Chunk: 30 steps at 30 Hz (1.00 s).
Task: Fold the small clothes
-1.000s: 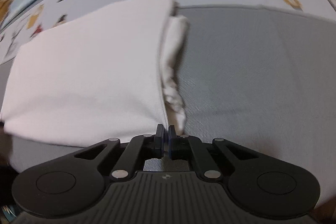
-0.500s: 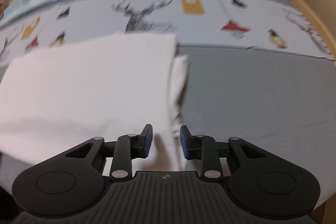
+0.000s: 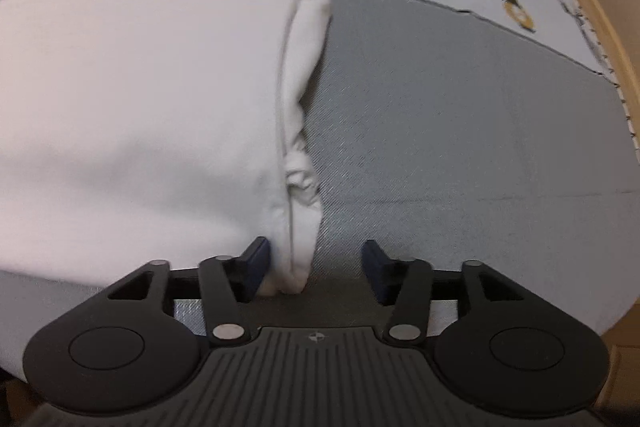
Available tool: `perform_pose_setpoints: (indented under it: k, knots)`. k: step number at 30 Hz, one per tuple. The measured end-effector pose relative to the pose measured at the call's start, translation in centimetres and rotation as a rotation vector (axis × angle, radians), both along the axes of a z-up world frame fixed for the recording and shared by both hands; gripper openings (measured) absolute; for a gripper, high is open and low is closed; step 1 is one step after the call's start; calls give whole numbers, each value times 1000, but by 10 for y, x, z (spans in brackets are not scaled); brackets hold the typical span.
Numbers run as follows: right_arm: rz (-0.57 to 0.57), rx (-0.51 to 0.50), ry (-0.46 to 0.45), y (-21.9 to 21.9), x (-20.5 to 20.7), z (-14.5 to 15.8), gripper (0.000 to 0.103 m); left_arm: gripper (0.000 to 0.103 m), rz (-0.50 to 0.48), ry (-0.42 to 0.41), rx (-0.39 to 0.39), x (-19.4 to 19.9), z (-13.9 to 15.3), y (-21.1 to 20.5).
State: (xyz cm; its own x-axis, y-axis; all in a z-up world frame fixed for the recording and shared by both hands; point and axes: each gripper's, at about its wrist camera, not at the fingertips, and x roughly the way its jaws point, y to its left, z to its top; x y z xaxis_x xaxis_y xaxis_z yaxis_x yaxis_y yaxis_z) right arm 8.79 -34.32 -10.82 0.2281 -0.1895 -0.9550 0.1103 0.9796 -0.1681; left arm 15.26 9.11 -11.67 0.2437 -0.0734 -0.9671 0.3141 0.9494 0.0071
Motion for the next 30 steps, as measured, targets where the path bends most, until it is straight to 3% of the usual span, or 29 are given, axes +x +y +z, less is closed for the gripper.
perform_pose_setpoints:
  k: [4,6,10,14,17,20,25,27,29,30]
  knots:
    - [-13,-49,-80,-4,0,24,51,48,40,-60,-19,9,16,2]
    - [-16,-73,-183,-5,-1,50,51,48,85,-86,-46,14,23,8]
    - [-1,-30,-401,-15,-2,99,53,48,176,-113,-87,23,37,20]
    - [37,-41,-527,-25,-5,110,54,48,221,-133,-123,32,49,27]
    - [10,-18,-478,-27,-4,97,53,48,257,-152,-175,33,61,33]
    - [9,-1,-520,-25,-7,102,53,48,256,-130,-278,38,70,45]
    - [-24,51,-528,-25,-12,108,53,48,165,-109,-221,46,72,47]
    - [-32,80,-534,-27,-14,109,53,48,197,-104,-258,41,55,50]
    - [-29,83,-527,-29,-15,108,53,44,227,-7,-216,45,33,47]
    - [-26,83,-520,-29,-15,106,53,44,223,-29,-199,47,32,45]
